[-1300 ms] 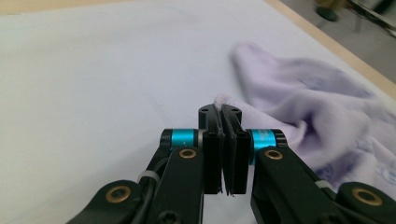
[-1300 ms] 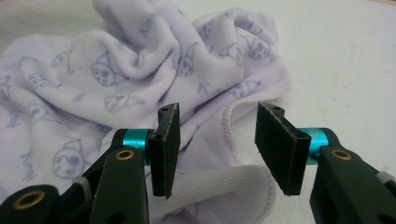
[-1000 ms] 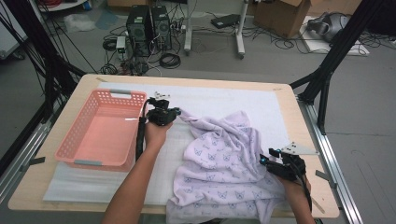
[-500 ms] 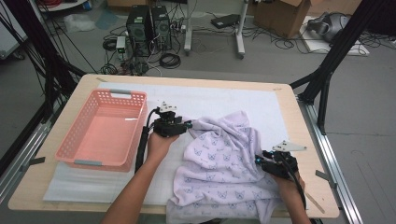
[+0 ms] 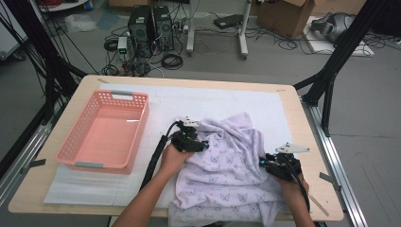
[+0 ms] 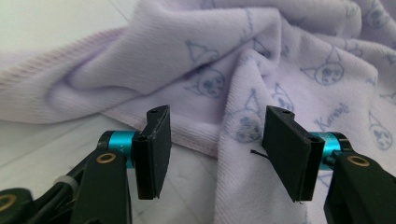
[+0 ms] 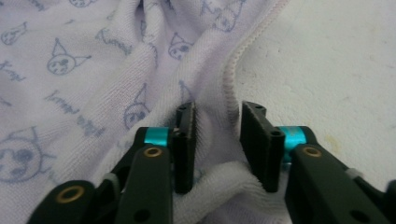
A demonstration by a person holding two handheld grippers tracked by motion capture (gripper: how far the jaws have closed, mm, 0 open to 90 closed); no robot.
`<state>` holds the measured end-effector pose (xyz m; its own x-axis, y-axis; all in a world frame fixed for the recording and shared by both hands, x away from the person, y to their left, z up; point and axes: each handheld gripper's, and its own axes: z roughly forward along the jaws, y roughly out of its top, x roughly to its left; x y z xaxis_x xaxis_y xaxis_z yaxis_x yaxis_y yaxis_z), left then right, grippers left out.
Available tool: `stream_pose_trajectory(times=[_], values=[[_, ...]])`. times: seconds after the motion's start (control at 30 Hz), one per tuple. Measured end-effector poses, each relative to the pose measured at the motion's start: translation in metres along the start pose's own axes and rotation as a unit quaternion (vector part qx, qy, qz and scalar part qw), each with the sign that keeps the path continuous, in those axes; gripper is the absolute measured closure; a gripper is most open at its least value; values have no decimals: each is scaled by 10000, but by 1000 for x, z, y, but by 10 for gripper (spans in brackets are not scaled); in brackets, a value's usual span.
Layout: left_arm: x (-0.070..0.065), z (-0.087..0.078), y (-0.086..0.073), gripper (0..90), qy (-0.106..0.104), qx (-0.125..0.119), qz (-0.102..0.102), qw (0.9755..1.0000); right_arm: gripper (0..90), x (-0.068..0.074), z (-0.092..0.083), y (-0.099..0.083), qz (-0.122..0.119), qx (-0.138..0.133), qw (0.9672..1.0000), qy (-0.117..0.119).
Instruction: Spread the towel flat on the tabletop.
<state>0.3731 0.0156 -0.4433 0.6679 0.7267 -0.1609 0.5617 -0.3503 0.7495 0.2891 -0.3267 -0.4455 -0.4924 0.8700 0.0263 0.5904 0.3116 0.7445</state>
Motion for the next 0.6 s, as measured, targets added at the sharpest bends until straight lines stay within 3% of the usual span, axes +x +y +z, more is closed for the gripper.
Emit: stream_pose_trajectory(times=[0.07,0.17,0.27,0.43,0.6], values=[[-5,1,-4,446,171,-86,172,9997,763,-1,-1,0,12,67,10000,59],[-9,0,-11,566,404,-264,367,9982,789,-2,-2,0,39,80,9999,82],[-10,-4,-12,787,274,-210,331,9989,800,-1,-3,-1,12,86,9999,79],[-8,-16,-20,815,236,-201,217,9993,811,0,-10,-4,-21,173,9997,143],[-4,-43,-40,815,181,-354,189,9990,812,-1,-27,-12,27,246,9993,294]])
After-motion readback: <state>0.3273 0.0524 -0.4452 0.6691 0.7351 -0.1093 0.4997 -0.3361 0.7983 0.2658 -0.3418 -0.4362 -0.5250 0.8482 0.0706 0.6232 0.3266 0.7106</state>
